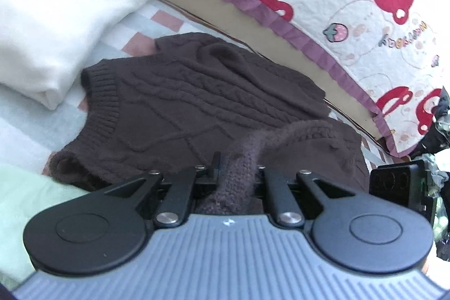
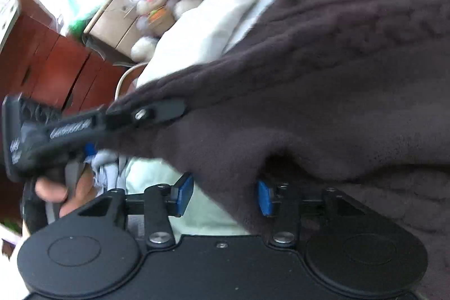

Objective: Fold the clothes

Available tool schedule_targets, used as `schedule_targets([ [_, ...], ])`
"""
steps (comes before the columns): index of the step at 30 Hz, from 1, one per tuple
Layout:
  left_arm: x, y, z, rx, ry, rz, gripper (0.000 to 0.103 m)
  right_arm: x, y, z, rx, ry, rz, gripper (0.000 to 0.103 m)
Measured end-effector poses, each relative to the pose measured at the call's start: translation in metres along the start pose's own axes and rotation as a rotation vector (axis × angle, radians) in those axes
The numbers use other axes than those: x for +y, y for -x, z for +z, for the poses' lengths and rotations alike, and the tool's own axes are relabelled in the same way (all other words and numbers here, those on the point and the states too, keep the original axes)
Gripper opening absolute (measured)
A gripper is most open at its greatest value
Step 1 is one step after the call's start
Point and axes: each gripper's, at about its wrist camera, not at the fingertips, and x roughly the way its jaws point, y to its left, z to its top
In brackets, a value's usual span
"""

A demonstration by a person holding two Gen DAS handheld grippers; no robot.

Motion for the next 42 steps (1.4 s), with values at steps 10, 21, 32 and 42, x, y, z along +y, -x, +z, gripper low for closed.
schedule_targets([
  [10, 0.013, 0.02, -0.03, 0.143, 0.033, 0.097, 0.011, 0.019, 0.013, -0.05, 0.127, 0.12, 0.147, 0.024],
  [21, 0.032, 0.019, -0.033, 0.164, 0.042, 0.219, 0.024, 0.039, 0.001, -0.063, 0.21, 0.199, -0.035, 0.027],
  [32, 0.027, 0.028, -0.034, 0.152, -0.031, 0.338, 0.036, 0.018, 0.058, -0.047, 0.277, 0.141, -0.106, 0.057],
  [42, -0.039, 0.041, -0.01, 0.024, -0.247, 0.096, 0.037, -0.097, 0.229, 0.013, -0.22, -0.294, -0.376, 0.061],
])
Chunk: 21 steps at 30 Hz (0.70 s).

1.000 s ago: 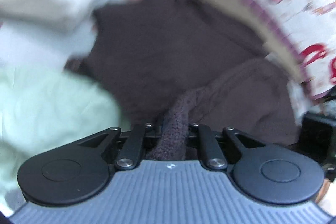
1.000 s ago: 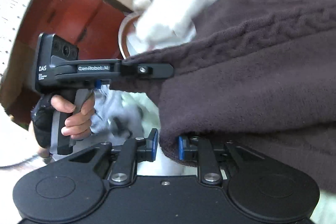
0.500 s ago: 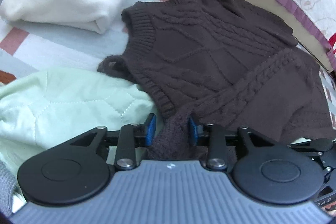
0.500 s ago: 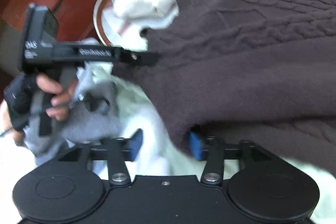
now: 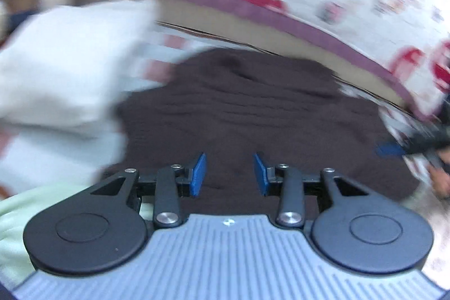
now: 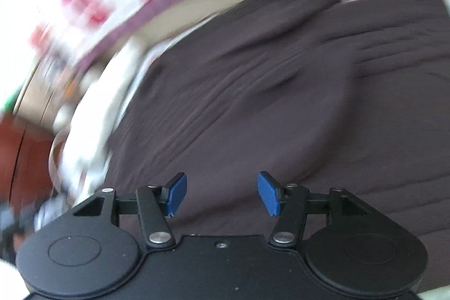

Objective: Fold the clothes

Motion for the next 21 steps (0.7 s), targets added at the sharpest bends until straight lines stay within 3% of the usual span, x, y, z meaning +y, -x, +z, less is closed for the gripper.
schedule_targets([
  [2, -0.024, -0.025, -0.002, 0.059, -0.068, -0.08, 0.037, -0.018, 0.001, 0.013, -0.031, -0.098, -0.025, 0.061],
  [5, -0.059, -0.063, -0.014, 0.127, -0.168, -0.168, 0.04, -0.029, -0.009, 0.024, -0.061, -0.138, -0.144, 0.066],
  [7, -0.077, -0.084, -0.021, 0.19, -0.234, -0.158, 0.04, -0.034, -0.019, 0.029, -0.104, -0.134, -0.234, 0.067],
  [9, -0.083, -0.103, -0.028, 0.32, -0.265, -0.099, 0.039, -0.035, -0.029, 0.034, -0.134, -0.109, -0.287, 0.067],
  [12, -0.082, -0.107, -0.041, 0.373, -0.283, -0.047, 0.039, -0.036, -0.051, 0.032, -0.157, -0.076, -0.283, 0.067],
  [15, -0.066, -0.101, -0.044, 0.375, -0.185, -0.071, 0.039, -0.015, -0.075, 0.018, -0.19, 0.129, -0.355, 0.067],
  [17, -0.055, -0.098, -0.044, 0.366, -0.108, -0.092, 0.039, 0.005, -0.08, 0.015, -0.202, 0.319, -0.376, 0.014],
  [21, -0.042, -0.094, -0.042, 0.374, -0.054, -0.103, 0.039, 0.042, -0.05, 0.011, -0.367, 0.449, -0.544, 0.012],
])
